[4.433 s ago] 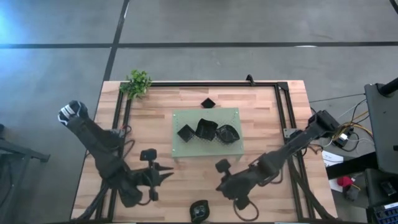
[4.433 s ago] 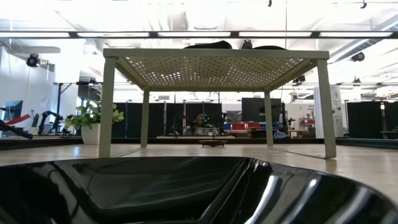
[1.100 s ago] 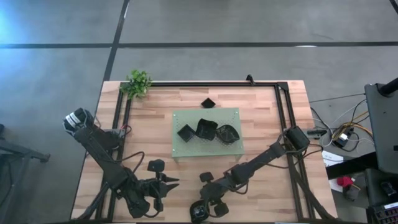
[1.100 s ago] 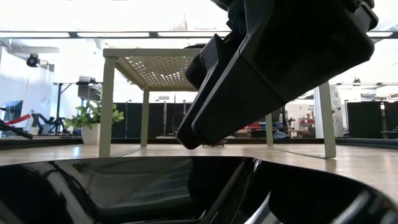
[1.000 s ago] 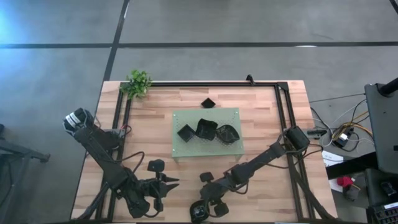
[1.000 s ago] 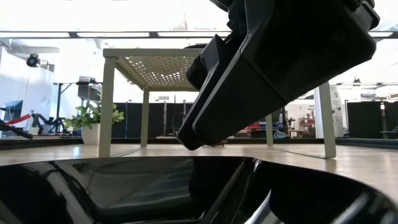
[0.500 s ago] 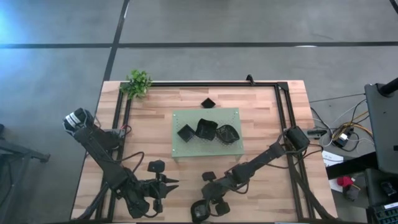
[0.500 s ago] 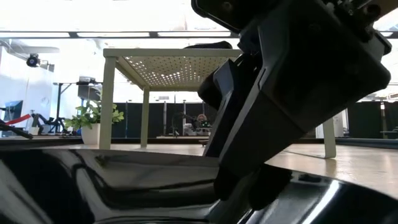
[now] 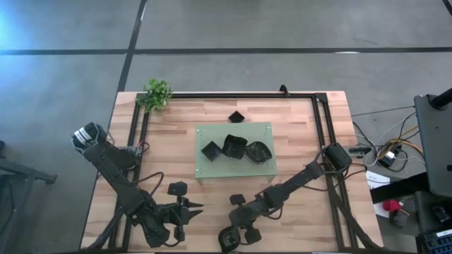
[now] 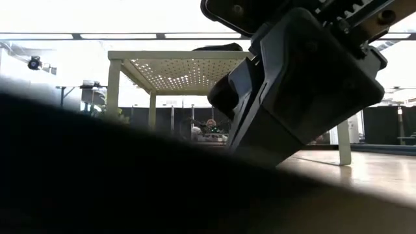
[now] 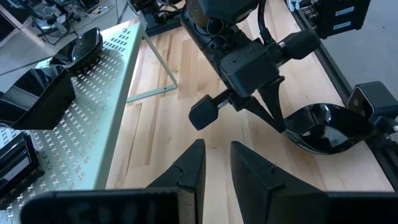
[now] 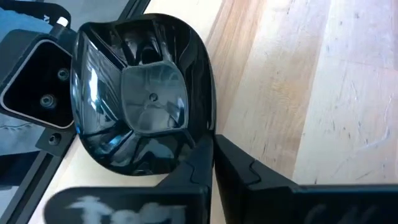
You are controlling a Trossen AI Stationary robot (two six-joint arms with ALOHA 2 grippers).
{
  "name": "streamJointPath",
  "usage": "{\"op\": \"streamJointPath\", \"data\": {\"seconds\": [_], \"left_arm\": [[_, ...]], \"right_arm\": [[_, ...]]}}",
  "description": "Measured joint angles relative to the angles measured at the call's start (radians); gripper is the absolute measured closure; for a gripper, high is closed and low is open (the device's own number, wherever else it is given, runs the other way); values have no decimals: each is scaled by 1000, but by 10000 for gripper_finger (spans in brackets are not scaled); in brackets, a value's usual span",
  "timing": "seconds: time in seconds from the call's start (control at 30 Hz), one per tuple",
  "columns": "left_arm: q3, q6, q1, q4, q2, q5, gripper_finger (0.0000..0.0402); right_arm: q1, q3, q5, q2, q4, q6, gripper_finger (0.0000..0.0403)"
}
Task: Pick & Place Mini shaped plates
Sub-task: Stack the leaf shaped plate on top of the leaf shaped plates on the shelf
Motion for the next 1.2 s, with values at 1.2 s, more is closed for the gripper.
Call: {"op": "streamJointPath", "data": {"seconds": [1.2], "left_arm": [[1, 16, -1, 12, 0, -2, 331]], "right_arm": [[-20, 28, 646, -663, -652, 336, 395]]}}
